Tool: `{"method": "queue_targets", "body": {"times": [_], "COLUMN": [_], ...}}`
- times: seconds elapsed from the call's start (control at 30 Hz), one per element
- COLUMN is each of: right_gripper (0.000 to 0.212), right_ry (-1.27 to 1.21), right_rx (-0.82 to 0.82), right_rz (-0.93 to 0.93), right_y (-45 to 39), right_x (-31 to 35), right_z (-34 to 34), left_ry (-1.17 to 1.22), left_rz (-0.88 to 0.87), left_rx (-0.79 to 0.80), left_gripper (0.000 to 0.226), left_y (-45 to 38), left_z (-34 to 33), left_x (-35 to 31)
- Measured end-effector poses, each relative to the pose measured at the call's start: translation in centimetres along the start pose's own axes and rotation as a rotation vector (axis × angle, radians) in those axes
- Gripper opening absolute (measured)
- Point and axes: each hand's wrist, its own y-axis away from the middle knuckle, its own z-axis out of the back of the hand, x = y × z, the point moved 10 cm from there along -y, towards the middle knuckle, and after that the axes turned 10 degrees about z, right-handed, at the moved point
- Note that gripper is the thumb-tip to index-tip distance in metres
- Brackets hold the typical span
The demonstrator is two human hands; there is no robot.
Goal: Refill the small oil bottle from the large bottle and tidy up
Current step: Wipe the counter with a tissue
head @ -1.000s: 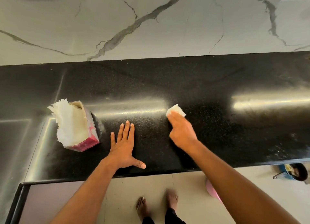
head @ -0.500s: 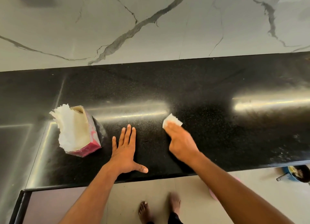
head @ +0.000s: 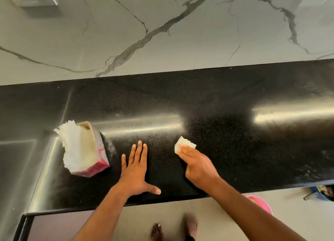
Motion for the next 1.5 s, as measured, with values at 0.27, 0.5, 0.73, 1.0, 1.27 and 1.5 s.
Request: {"method": "queue_targets", "body": {"times": [0.27,0.5,0.73,1.0,1.27,1.5], "right_gripper": [0.072,0.062,0.077,0.064,0.064,0.065], "right_ry": [-0.030,0.046,-0.066,-0.019,-0.025,0.008], "right_rx": [-0.125,-0.101,-0.051,-0.135,0.042,-0.152], "right_rz": [-0.375,-0.034,-0.241,-0.207,0.072,-0.318], "right_y": [-2.7,2.9,-4.2,-0.2,-1.9,-0.5], "right_x": [-6.6,-4.0,-2.0,-6.7,1.6,-7.3], "right_z": [4.8,2.0,2.5,4.3,-0.8,6.4], "left_ry": [-0.003,-0.007,-0.006,-0.014,-0.022,-0.016], "left_rz": [0.003,0.003,0.005,0.013,0.013,0.011], "left_rx": [0.017,0.013,0.013,0.022,0.006,0.023], "left_gripper": [0.172,0.171,0.172,0.171,0.172,0.171], "left_y": [0.1,0.2,0.2,0.1,0.0,-0.1], "left_z": [0.1,0.1,0.1,0.1,0.0,0.0], "left_x": [-0.3,-0.2,-0.2,-0.2,-0.1,-0.2]}}
